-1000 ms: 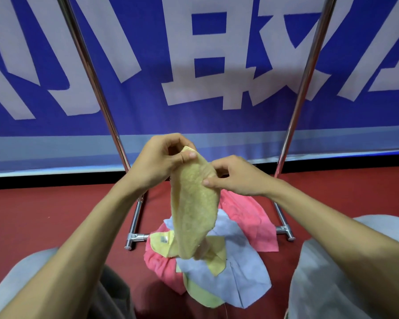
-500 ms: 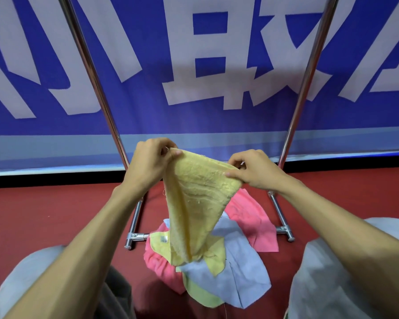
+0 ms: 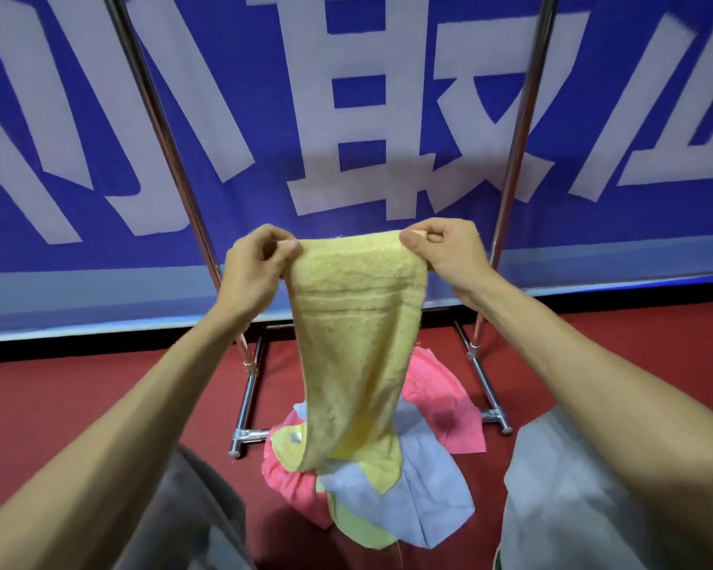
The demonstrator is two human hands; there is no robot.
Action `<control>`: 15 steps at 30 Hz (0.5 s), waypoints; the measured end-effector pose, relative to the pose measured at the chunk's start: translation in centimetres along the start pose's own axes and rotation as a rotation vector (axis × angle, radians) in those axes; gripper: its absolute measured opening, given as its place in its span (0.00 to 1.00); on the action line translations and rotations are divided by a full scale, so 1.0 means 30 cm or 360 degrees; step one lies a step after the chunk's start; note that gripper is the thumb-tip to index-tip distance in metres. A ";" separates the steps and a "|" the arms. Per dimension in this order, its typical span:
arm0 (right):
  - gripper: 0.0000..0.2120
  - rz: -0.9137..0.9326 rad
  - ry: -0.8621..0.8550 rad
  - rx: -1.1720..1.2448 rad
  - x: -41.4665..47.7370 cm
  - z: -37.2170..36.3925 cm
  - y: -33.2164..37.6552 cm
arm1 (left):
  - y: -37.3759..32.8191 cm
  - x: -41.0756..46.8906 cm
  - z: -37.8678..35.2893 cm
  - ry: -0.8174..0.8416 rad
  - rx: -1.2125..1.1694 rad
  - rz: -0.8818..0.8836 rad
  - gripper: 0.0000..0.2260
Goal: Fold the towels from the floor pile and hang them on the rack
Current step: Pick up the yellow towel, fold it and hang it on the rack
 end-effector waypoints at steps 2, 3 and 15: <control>0.04 0.0150 -0.0070 -0.0181 0.040 0.025 0.075 | -0.068 0.049 0.021 0.0027 0.0047 -0.0088 0.03; 0.05 0.0208 -0.0106 -0.0280 0.054 0.038 0.108 | -0.103 0.069 0.030 0.0051 0.0081 -0.0141 0.04; 0.10 0.0838 -0.0340 -0.0603 0.131 0.122 0.669 | -0.572 0.241 0.233 0.0059 0.0316 -0.0784 0.03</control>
Point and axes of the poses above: each hand's wrist, its own x-axis towards the middle knuckle, its own z-axis out of the back of the hand, y = z × x, the point moved 9 cm from there along x, towards the middle knuckle, and after that the axes turned 9 degrees about -y, right-handed, at the moved point
